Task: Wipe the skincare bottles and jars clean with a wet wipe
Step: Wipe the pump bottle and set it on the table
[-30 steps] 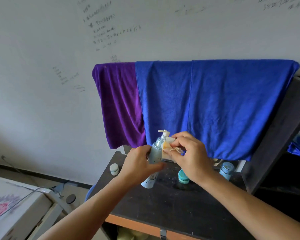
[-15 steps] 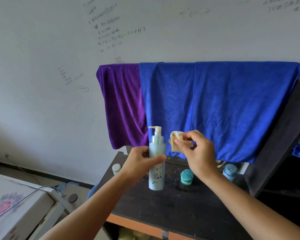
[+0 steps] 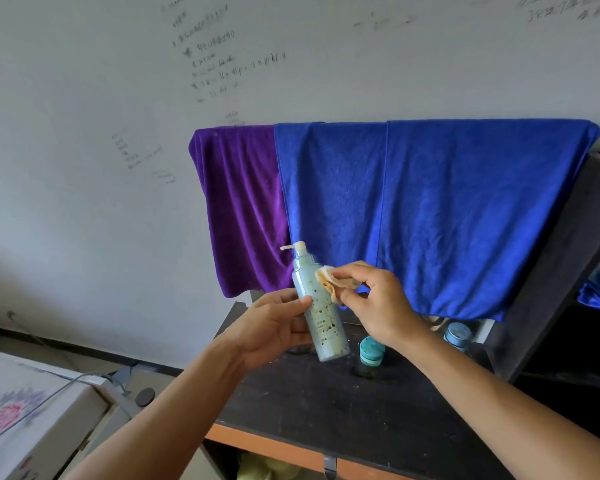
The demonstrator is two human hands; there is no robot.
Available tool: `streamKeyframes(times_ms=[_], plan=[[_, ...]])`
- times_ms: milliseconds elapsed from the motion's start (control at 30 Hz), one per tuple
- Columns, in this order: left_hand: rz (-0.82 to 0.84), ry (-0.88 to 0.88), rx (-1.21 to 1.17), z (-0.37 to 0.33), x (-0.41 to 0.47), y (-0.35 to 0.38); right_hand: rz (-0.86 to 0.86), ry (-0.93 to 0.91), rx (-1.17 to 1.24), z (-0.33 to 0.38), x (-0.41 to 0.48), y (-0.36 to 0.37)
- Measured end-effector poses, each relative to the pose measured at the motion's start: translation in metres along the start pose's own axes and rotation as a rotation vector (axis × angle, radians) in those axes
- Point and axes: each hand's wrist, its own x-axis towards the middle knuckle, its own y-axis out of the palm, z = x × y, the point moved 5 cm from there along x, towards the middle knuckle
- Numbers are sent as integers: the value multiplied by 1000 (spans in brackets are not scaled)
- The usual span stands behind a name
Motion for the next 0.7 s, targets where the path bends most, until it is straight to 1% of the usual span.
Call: streamKeyframes(times_ms=[67, 133, 167, 200, 233, 300, 333, 433, 500, 567, 600, 633, 700], plan=[[-49, 21, -62, -4, -1, -8, 135, 31, 12, -5, -8, 2], [-83, 42, -94, -8, -4, -20, 310, 98, -97, -17, -18, 0], [-78, 48, -90, -11, -6, -24, 333, 129, -143, -21, -21, -6], [-64, 45, -79, -12, -7, -27, 280, 145, -147, -22, -19, -14], [-42, 39, -64, -12, -7, -28, 179, 135, -103, -19, -15, -23], [-2, 24, -18, -8, -5, -22, 10, 61, 7, -5, -1, -34], [23, 18, 4, -5, -3, -17, -20, 8, 19, 5, 7, -33], [77, 20, 44, 1, 2, -3, -15, -134, -92, 25, 15, -16], [79, 40, 38, 0, 4, -3, 38, -183, -112, 23, 4, -6], [30, 61, 17, -3, 1, -13, 179, -143, -112, 7, -13, 0], [7, 64, 9, -4, 0, -19, 251, -96, -150, -3, -21, -1], [-10, 63, 1, -4, -2, -25, 280, -44, -187, -14, -25, -4], [-10, 50, -13, -3, -4, -29, 183, 45, -161, -26, -20, -18]])
